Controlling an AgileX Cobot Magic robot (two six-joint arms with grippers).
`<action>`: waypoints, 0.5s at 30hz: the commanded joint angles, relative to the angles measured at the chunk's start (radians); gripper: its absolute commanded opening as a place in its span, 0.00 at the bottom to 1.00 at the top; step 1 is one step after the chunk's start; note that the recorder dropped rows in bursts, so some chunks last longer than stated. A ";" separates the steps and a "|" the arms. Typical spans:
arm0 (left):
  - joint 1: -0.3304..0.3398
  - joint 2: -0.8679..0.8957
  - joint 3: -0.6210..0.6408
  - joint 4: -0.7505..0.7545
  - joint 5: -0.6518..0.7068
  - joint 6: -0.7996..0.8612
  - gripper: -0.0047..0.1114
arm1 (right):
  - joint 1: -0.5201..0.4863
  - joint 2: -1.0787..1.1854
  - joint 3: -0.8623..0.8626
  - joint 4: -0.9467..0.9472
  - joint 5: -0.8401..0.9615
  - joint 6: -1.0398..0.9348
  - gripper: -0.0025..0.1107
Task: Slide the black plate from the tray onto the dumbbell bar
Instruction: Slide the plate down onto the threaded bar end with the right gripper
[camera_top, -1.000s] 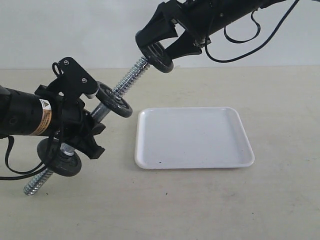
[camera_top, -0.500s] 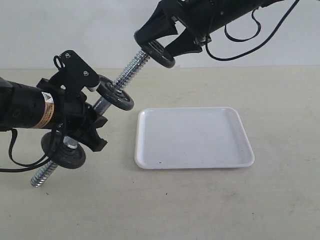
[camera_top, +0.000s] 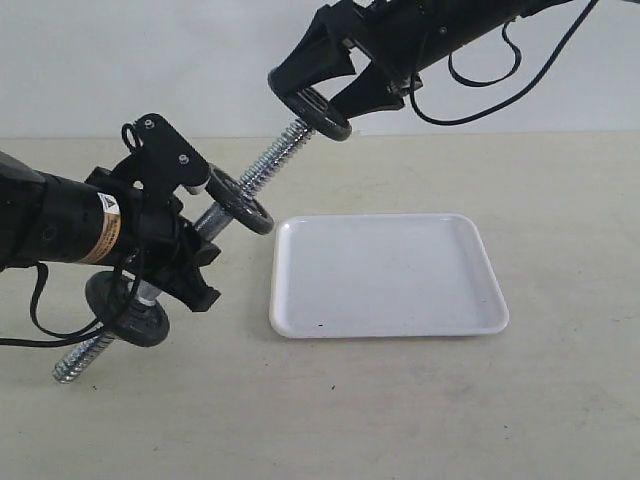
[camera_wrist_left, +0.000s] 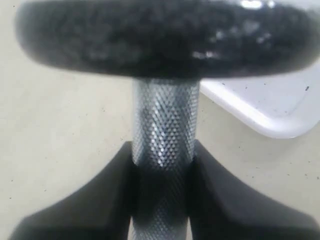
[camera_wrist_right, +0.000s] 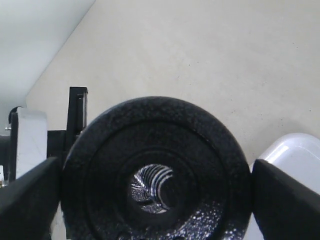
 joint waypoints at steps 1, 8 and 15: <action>0.000 -0.052 -0.049 -0.010 0.021 -0.003 0.08 | -0.001 -0.027 -0.012 0.067 0.005 0.001 0.02; 0.000 -0.052 -0.049 -0.010 0.015 -0.007 0.08 | 0.019 -0.027 -0.012 0.067 0.005 0.002 0.02; 0.000 -0.052 -0.049 -0.010 0.015 -0.009 0.08 | 0.019 -0.027 -0.012 0.027 0.005 0.002 0.02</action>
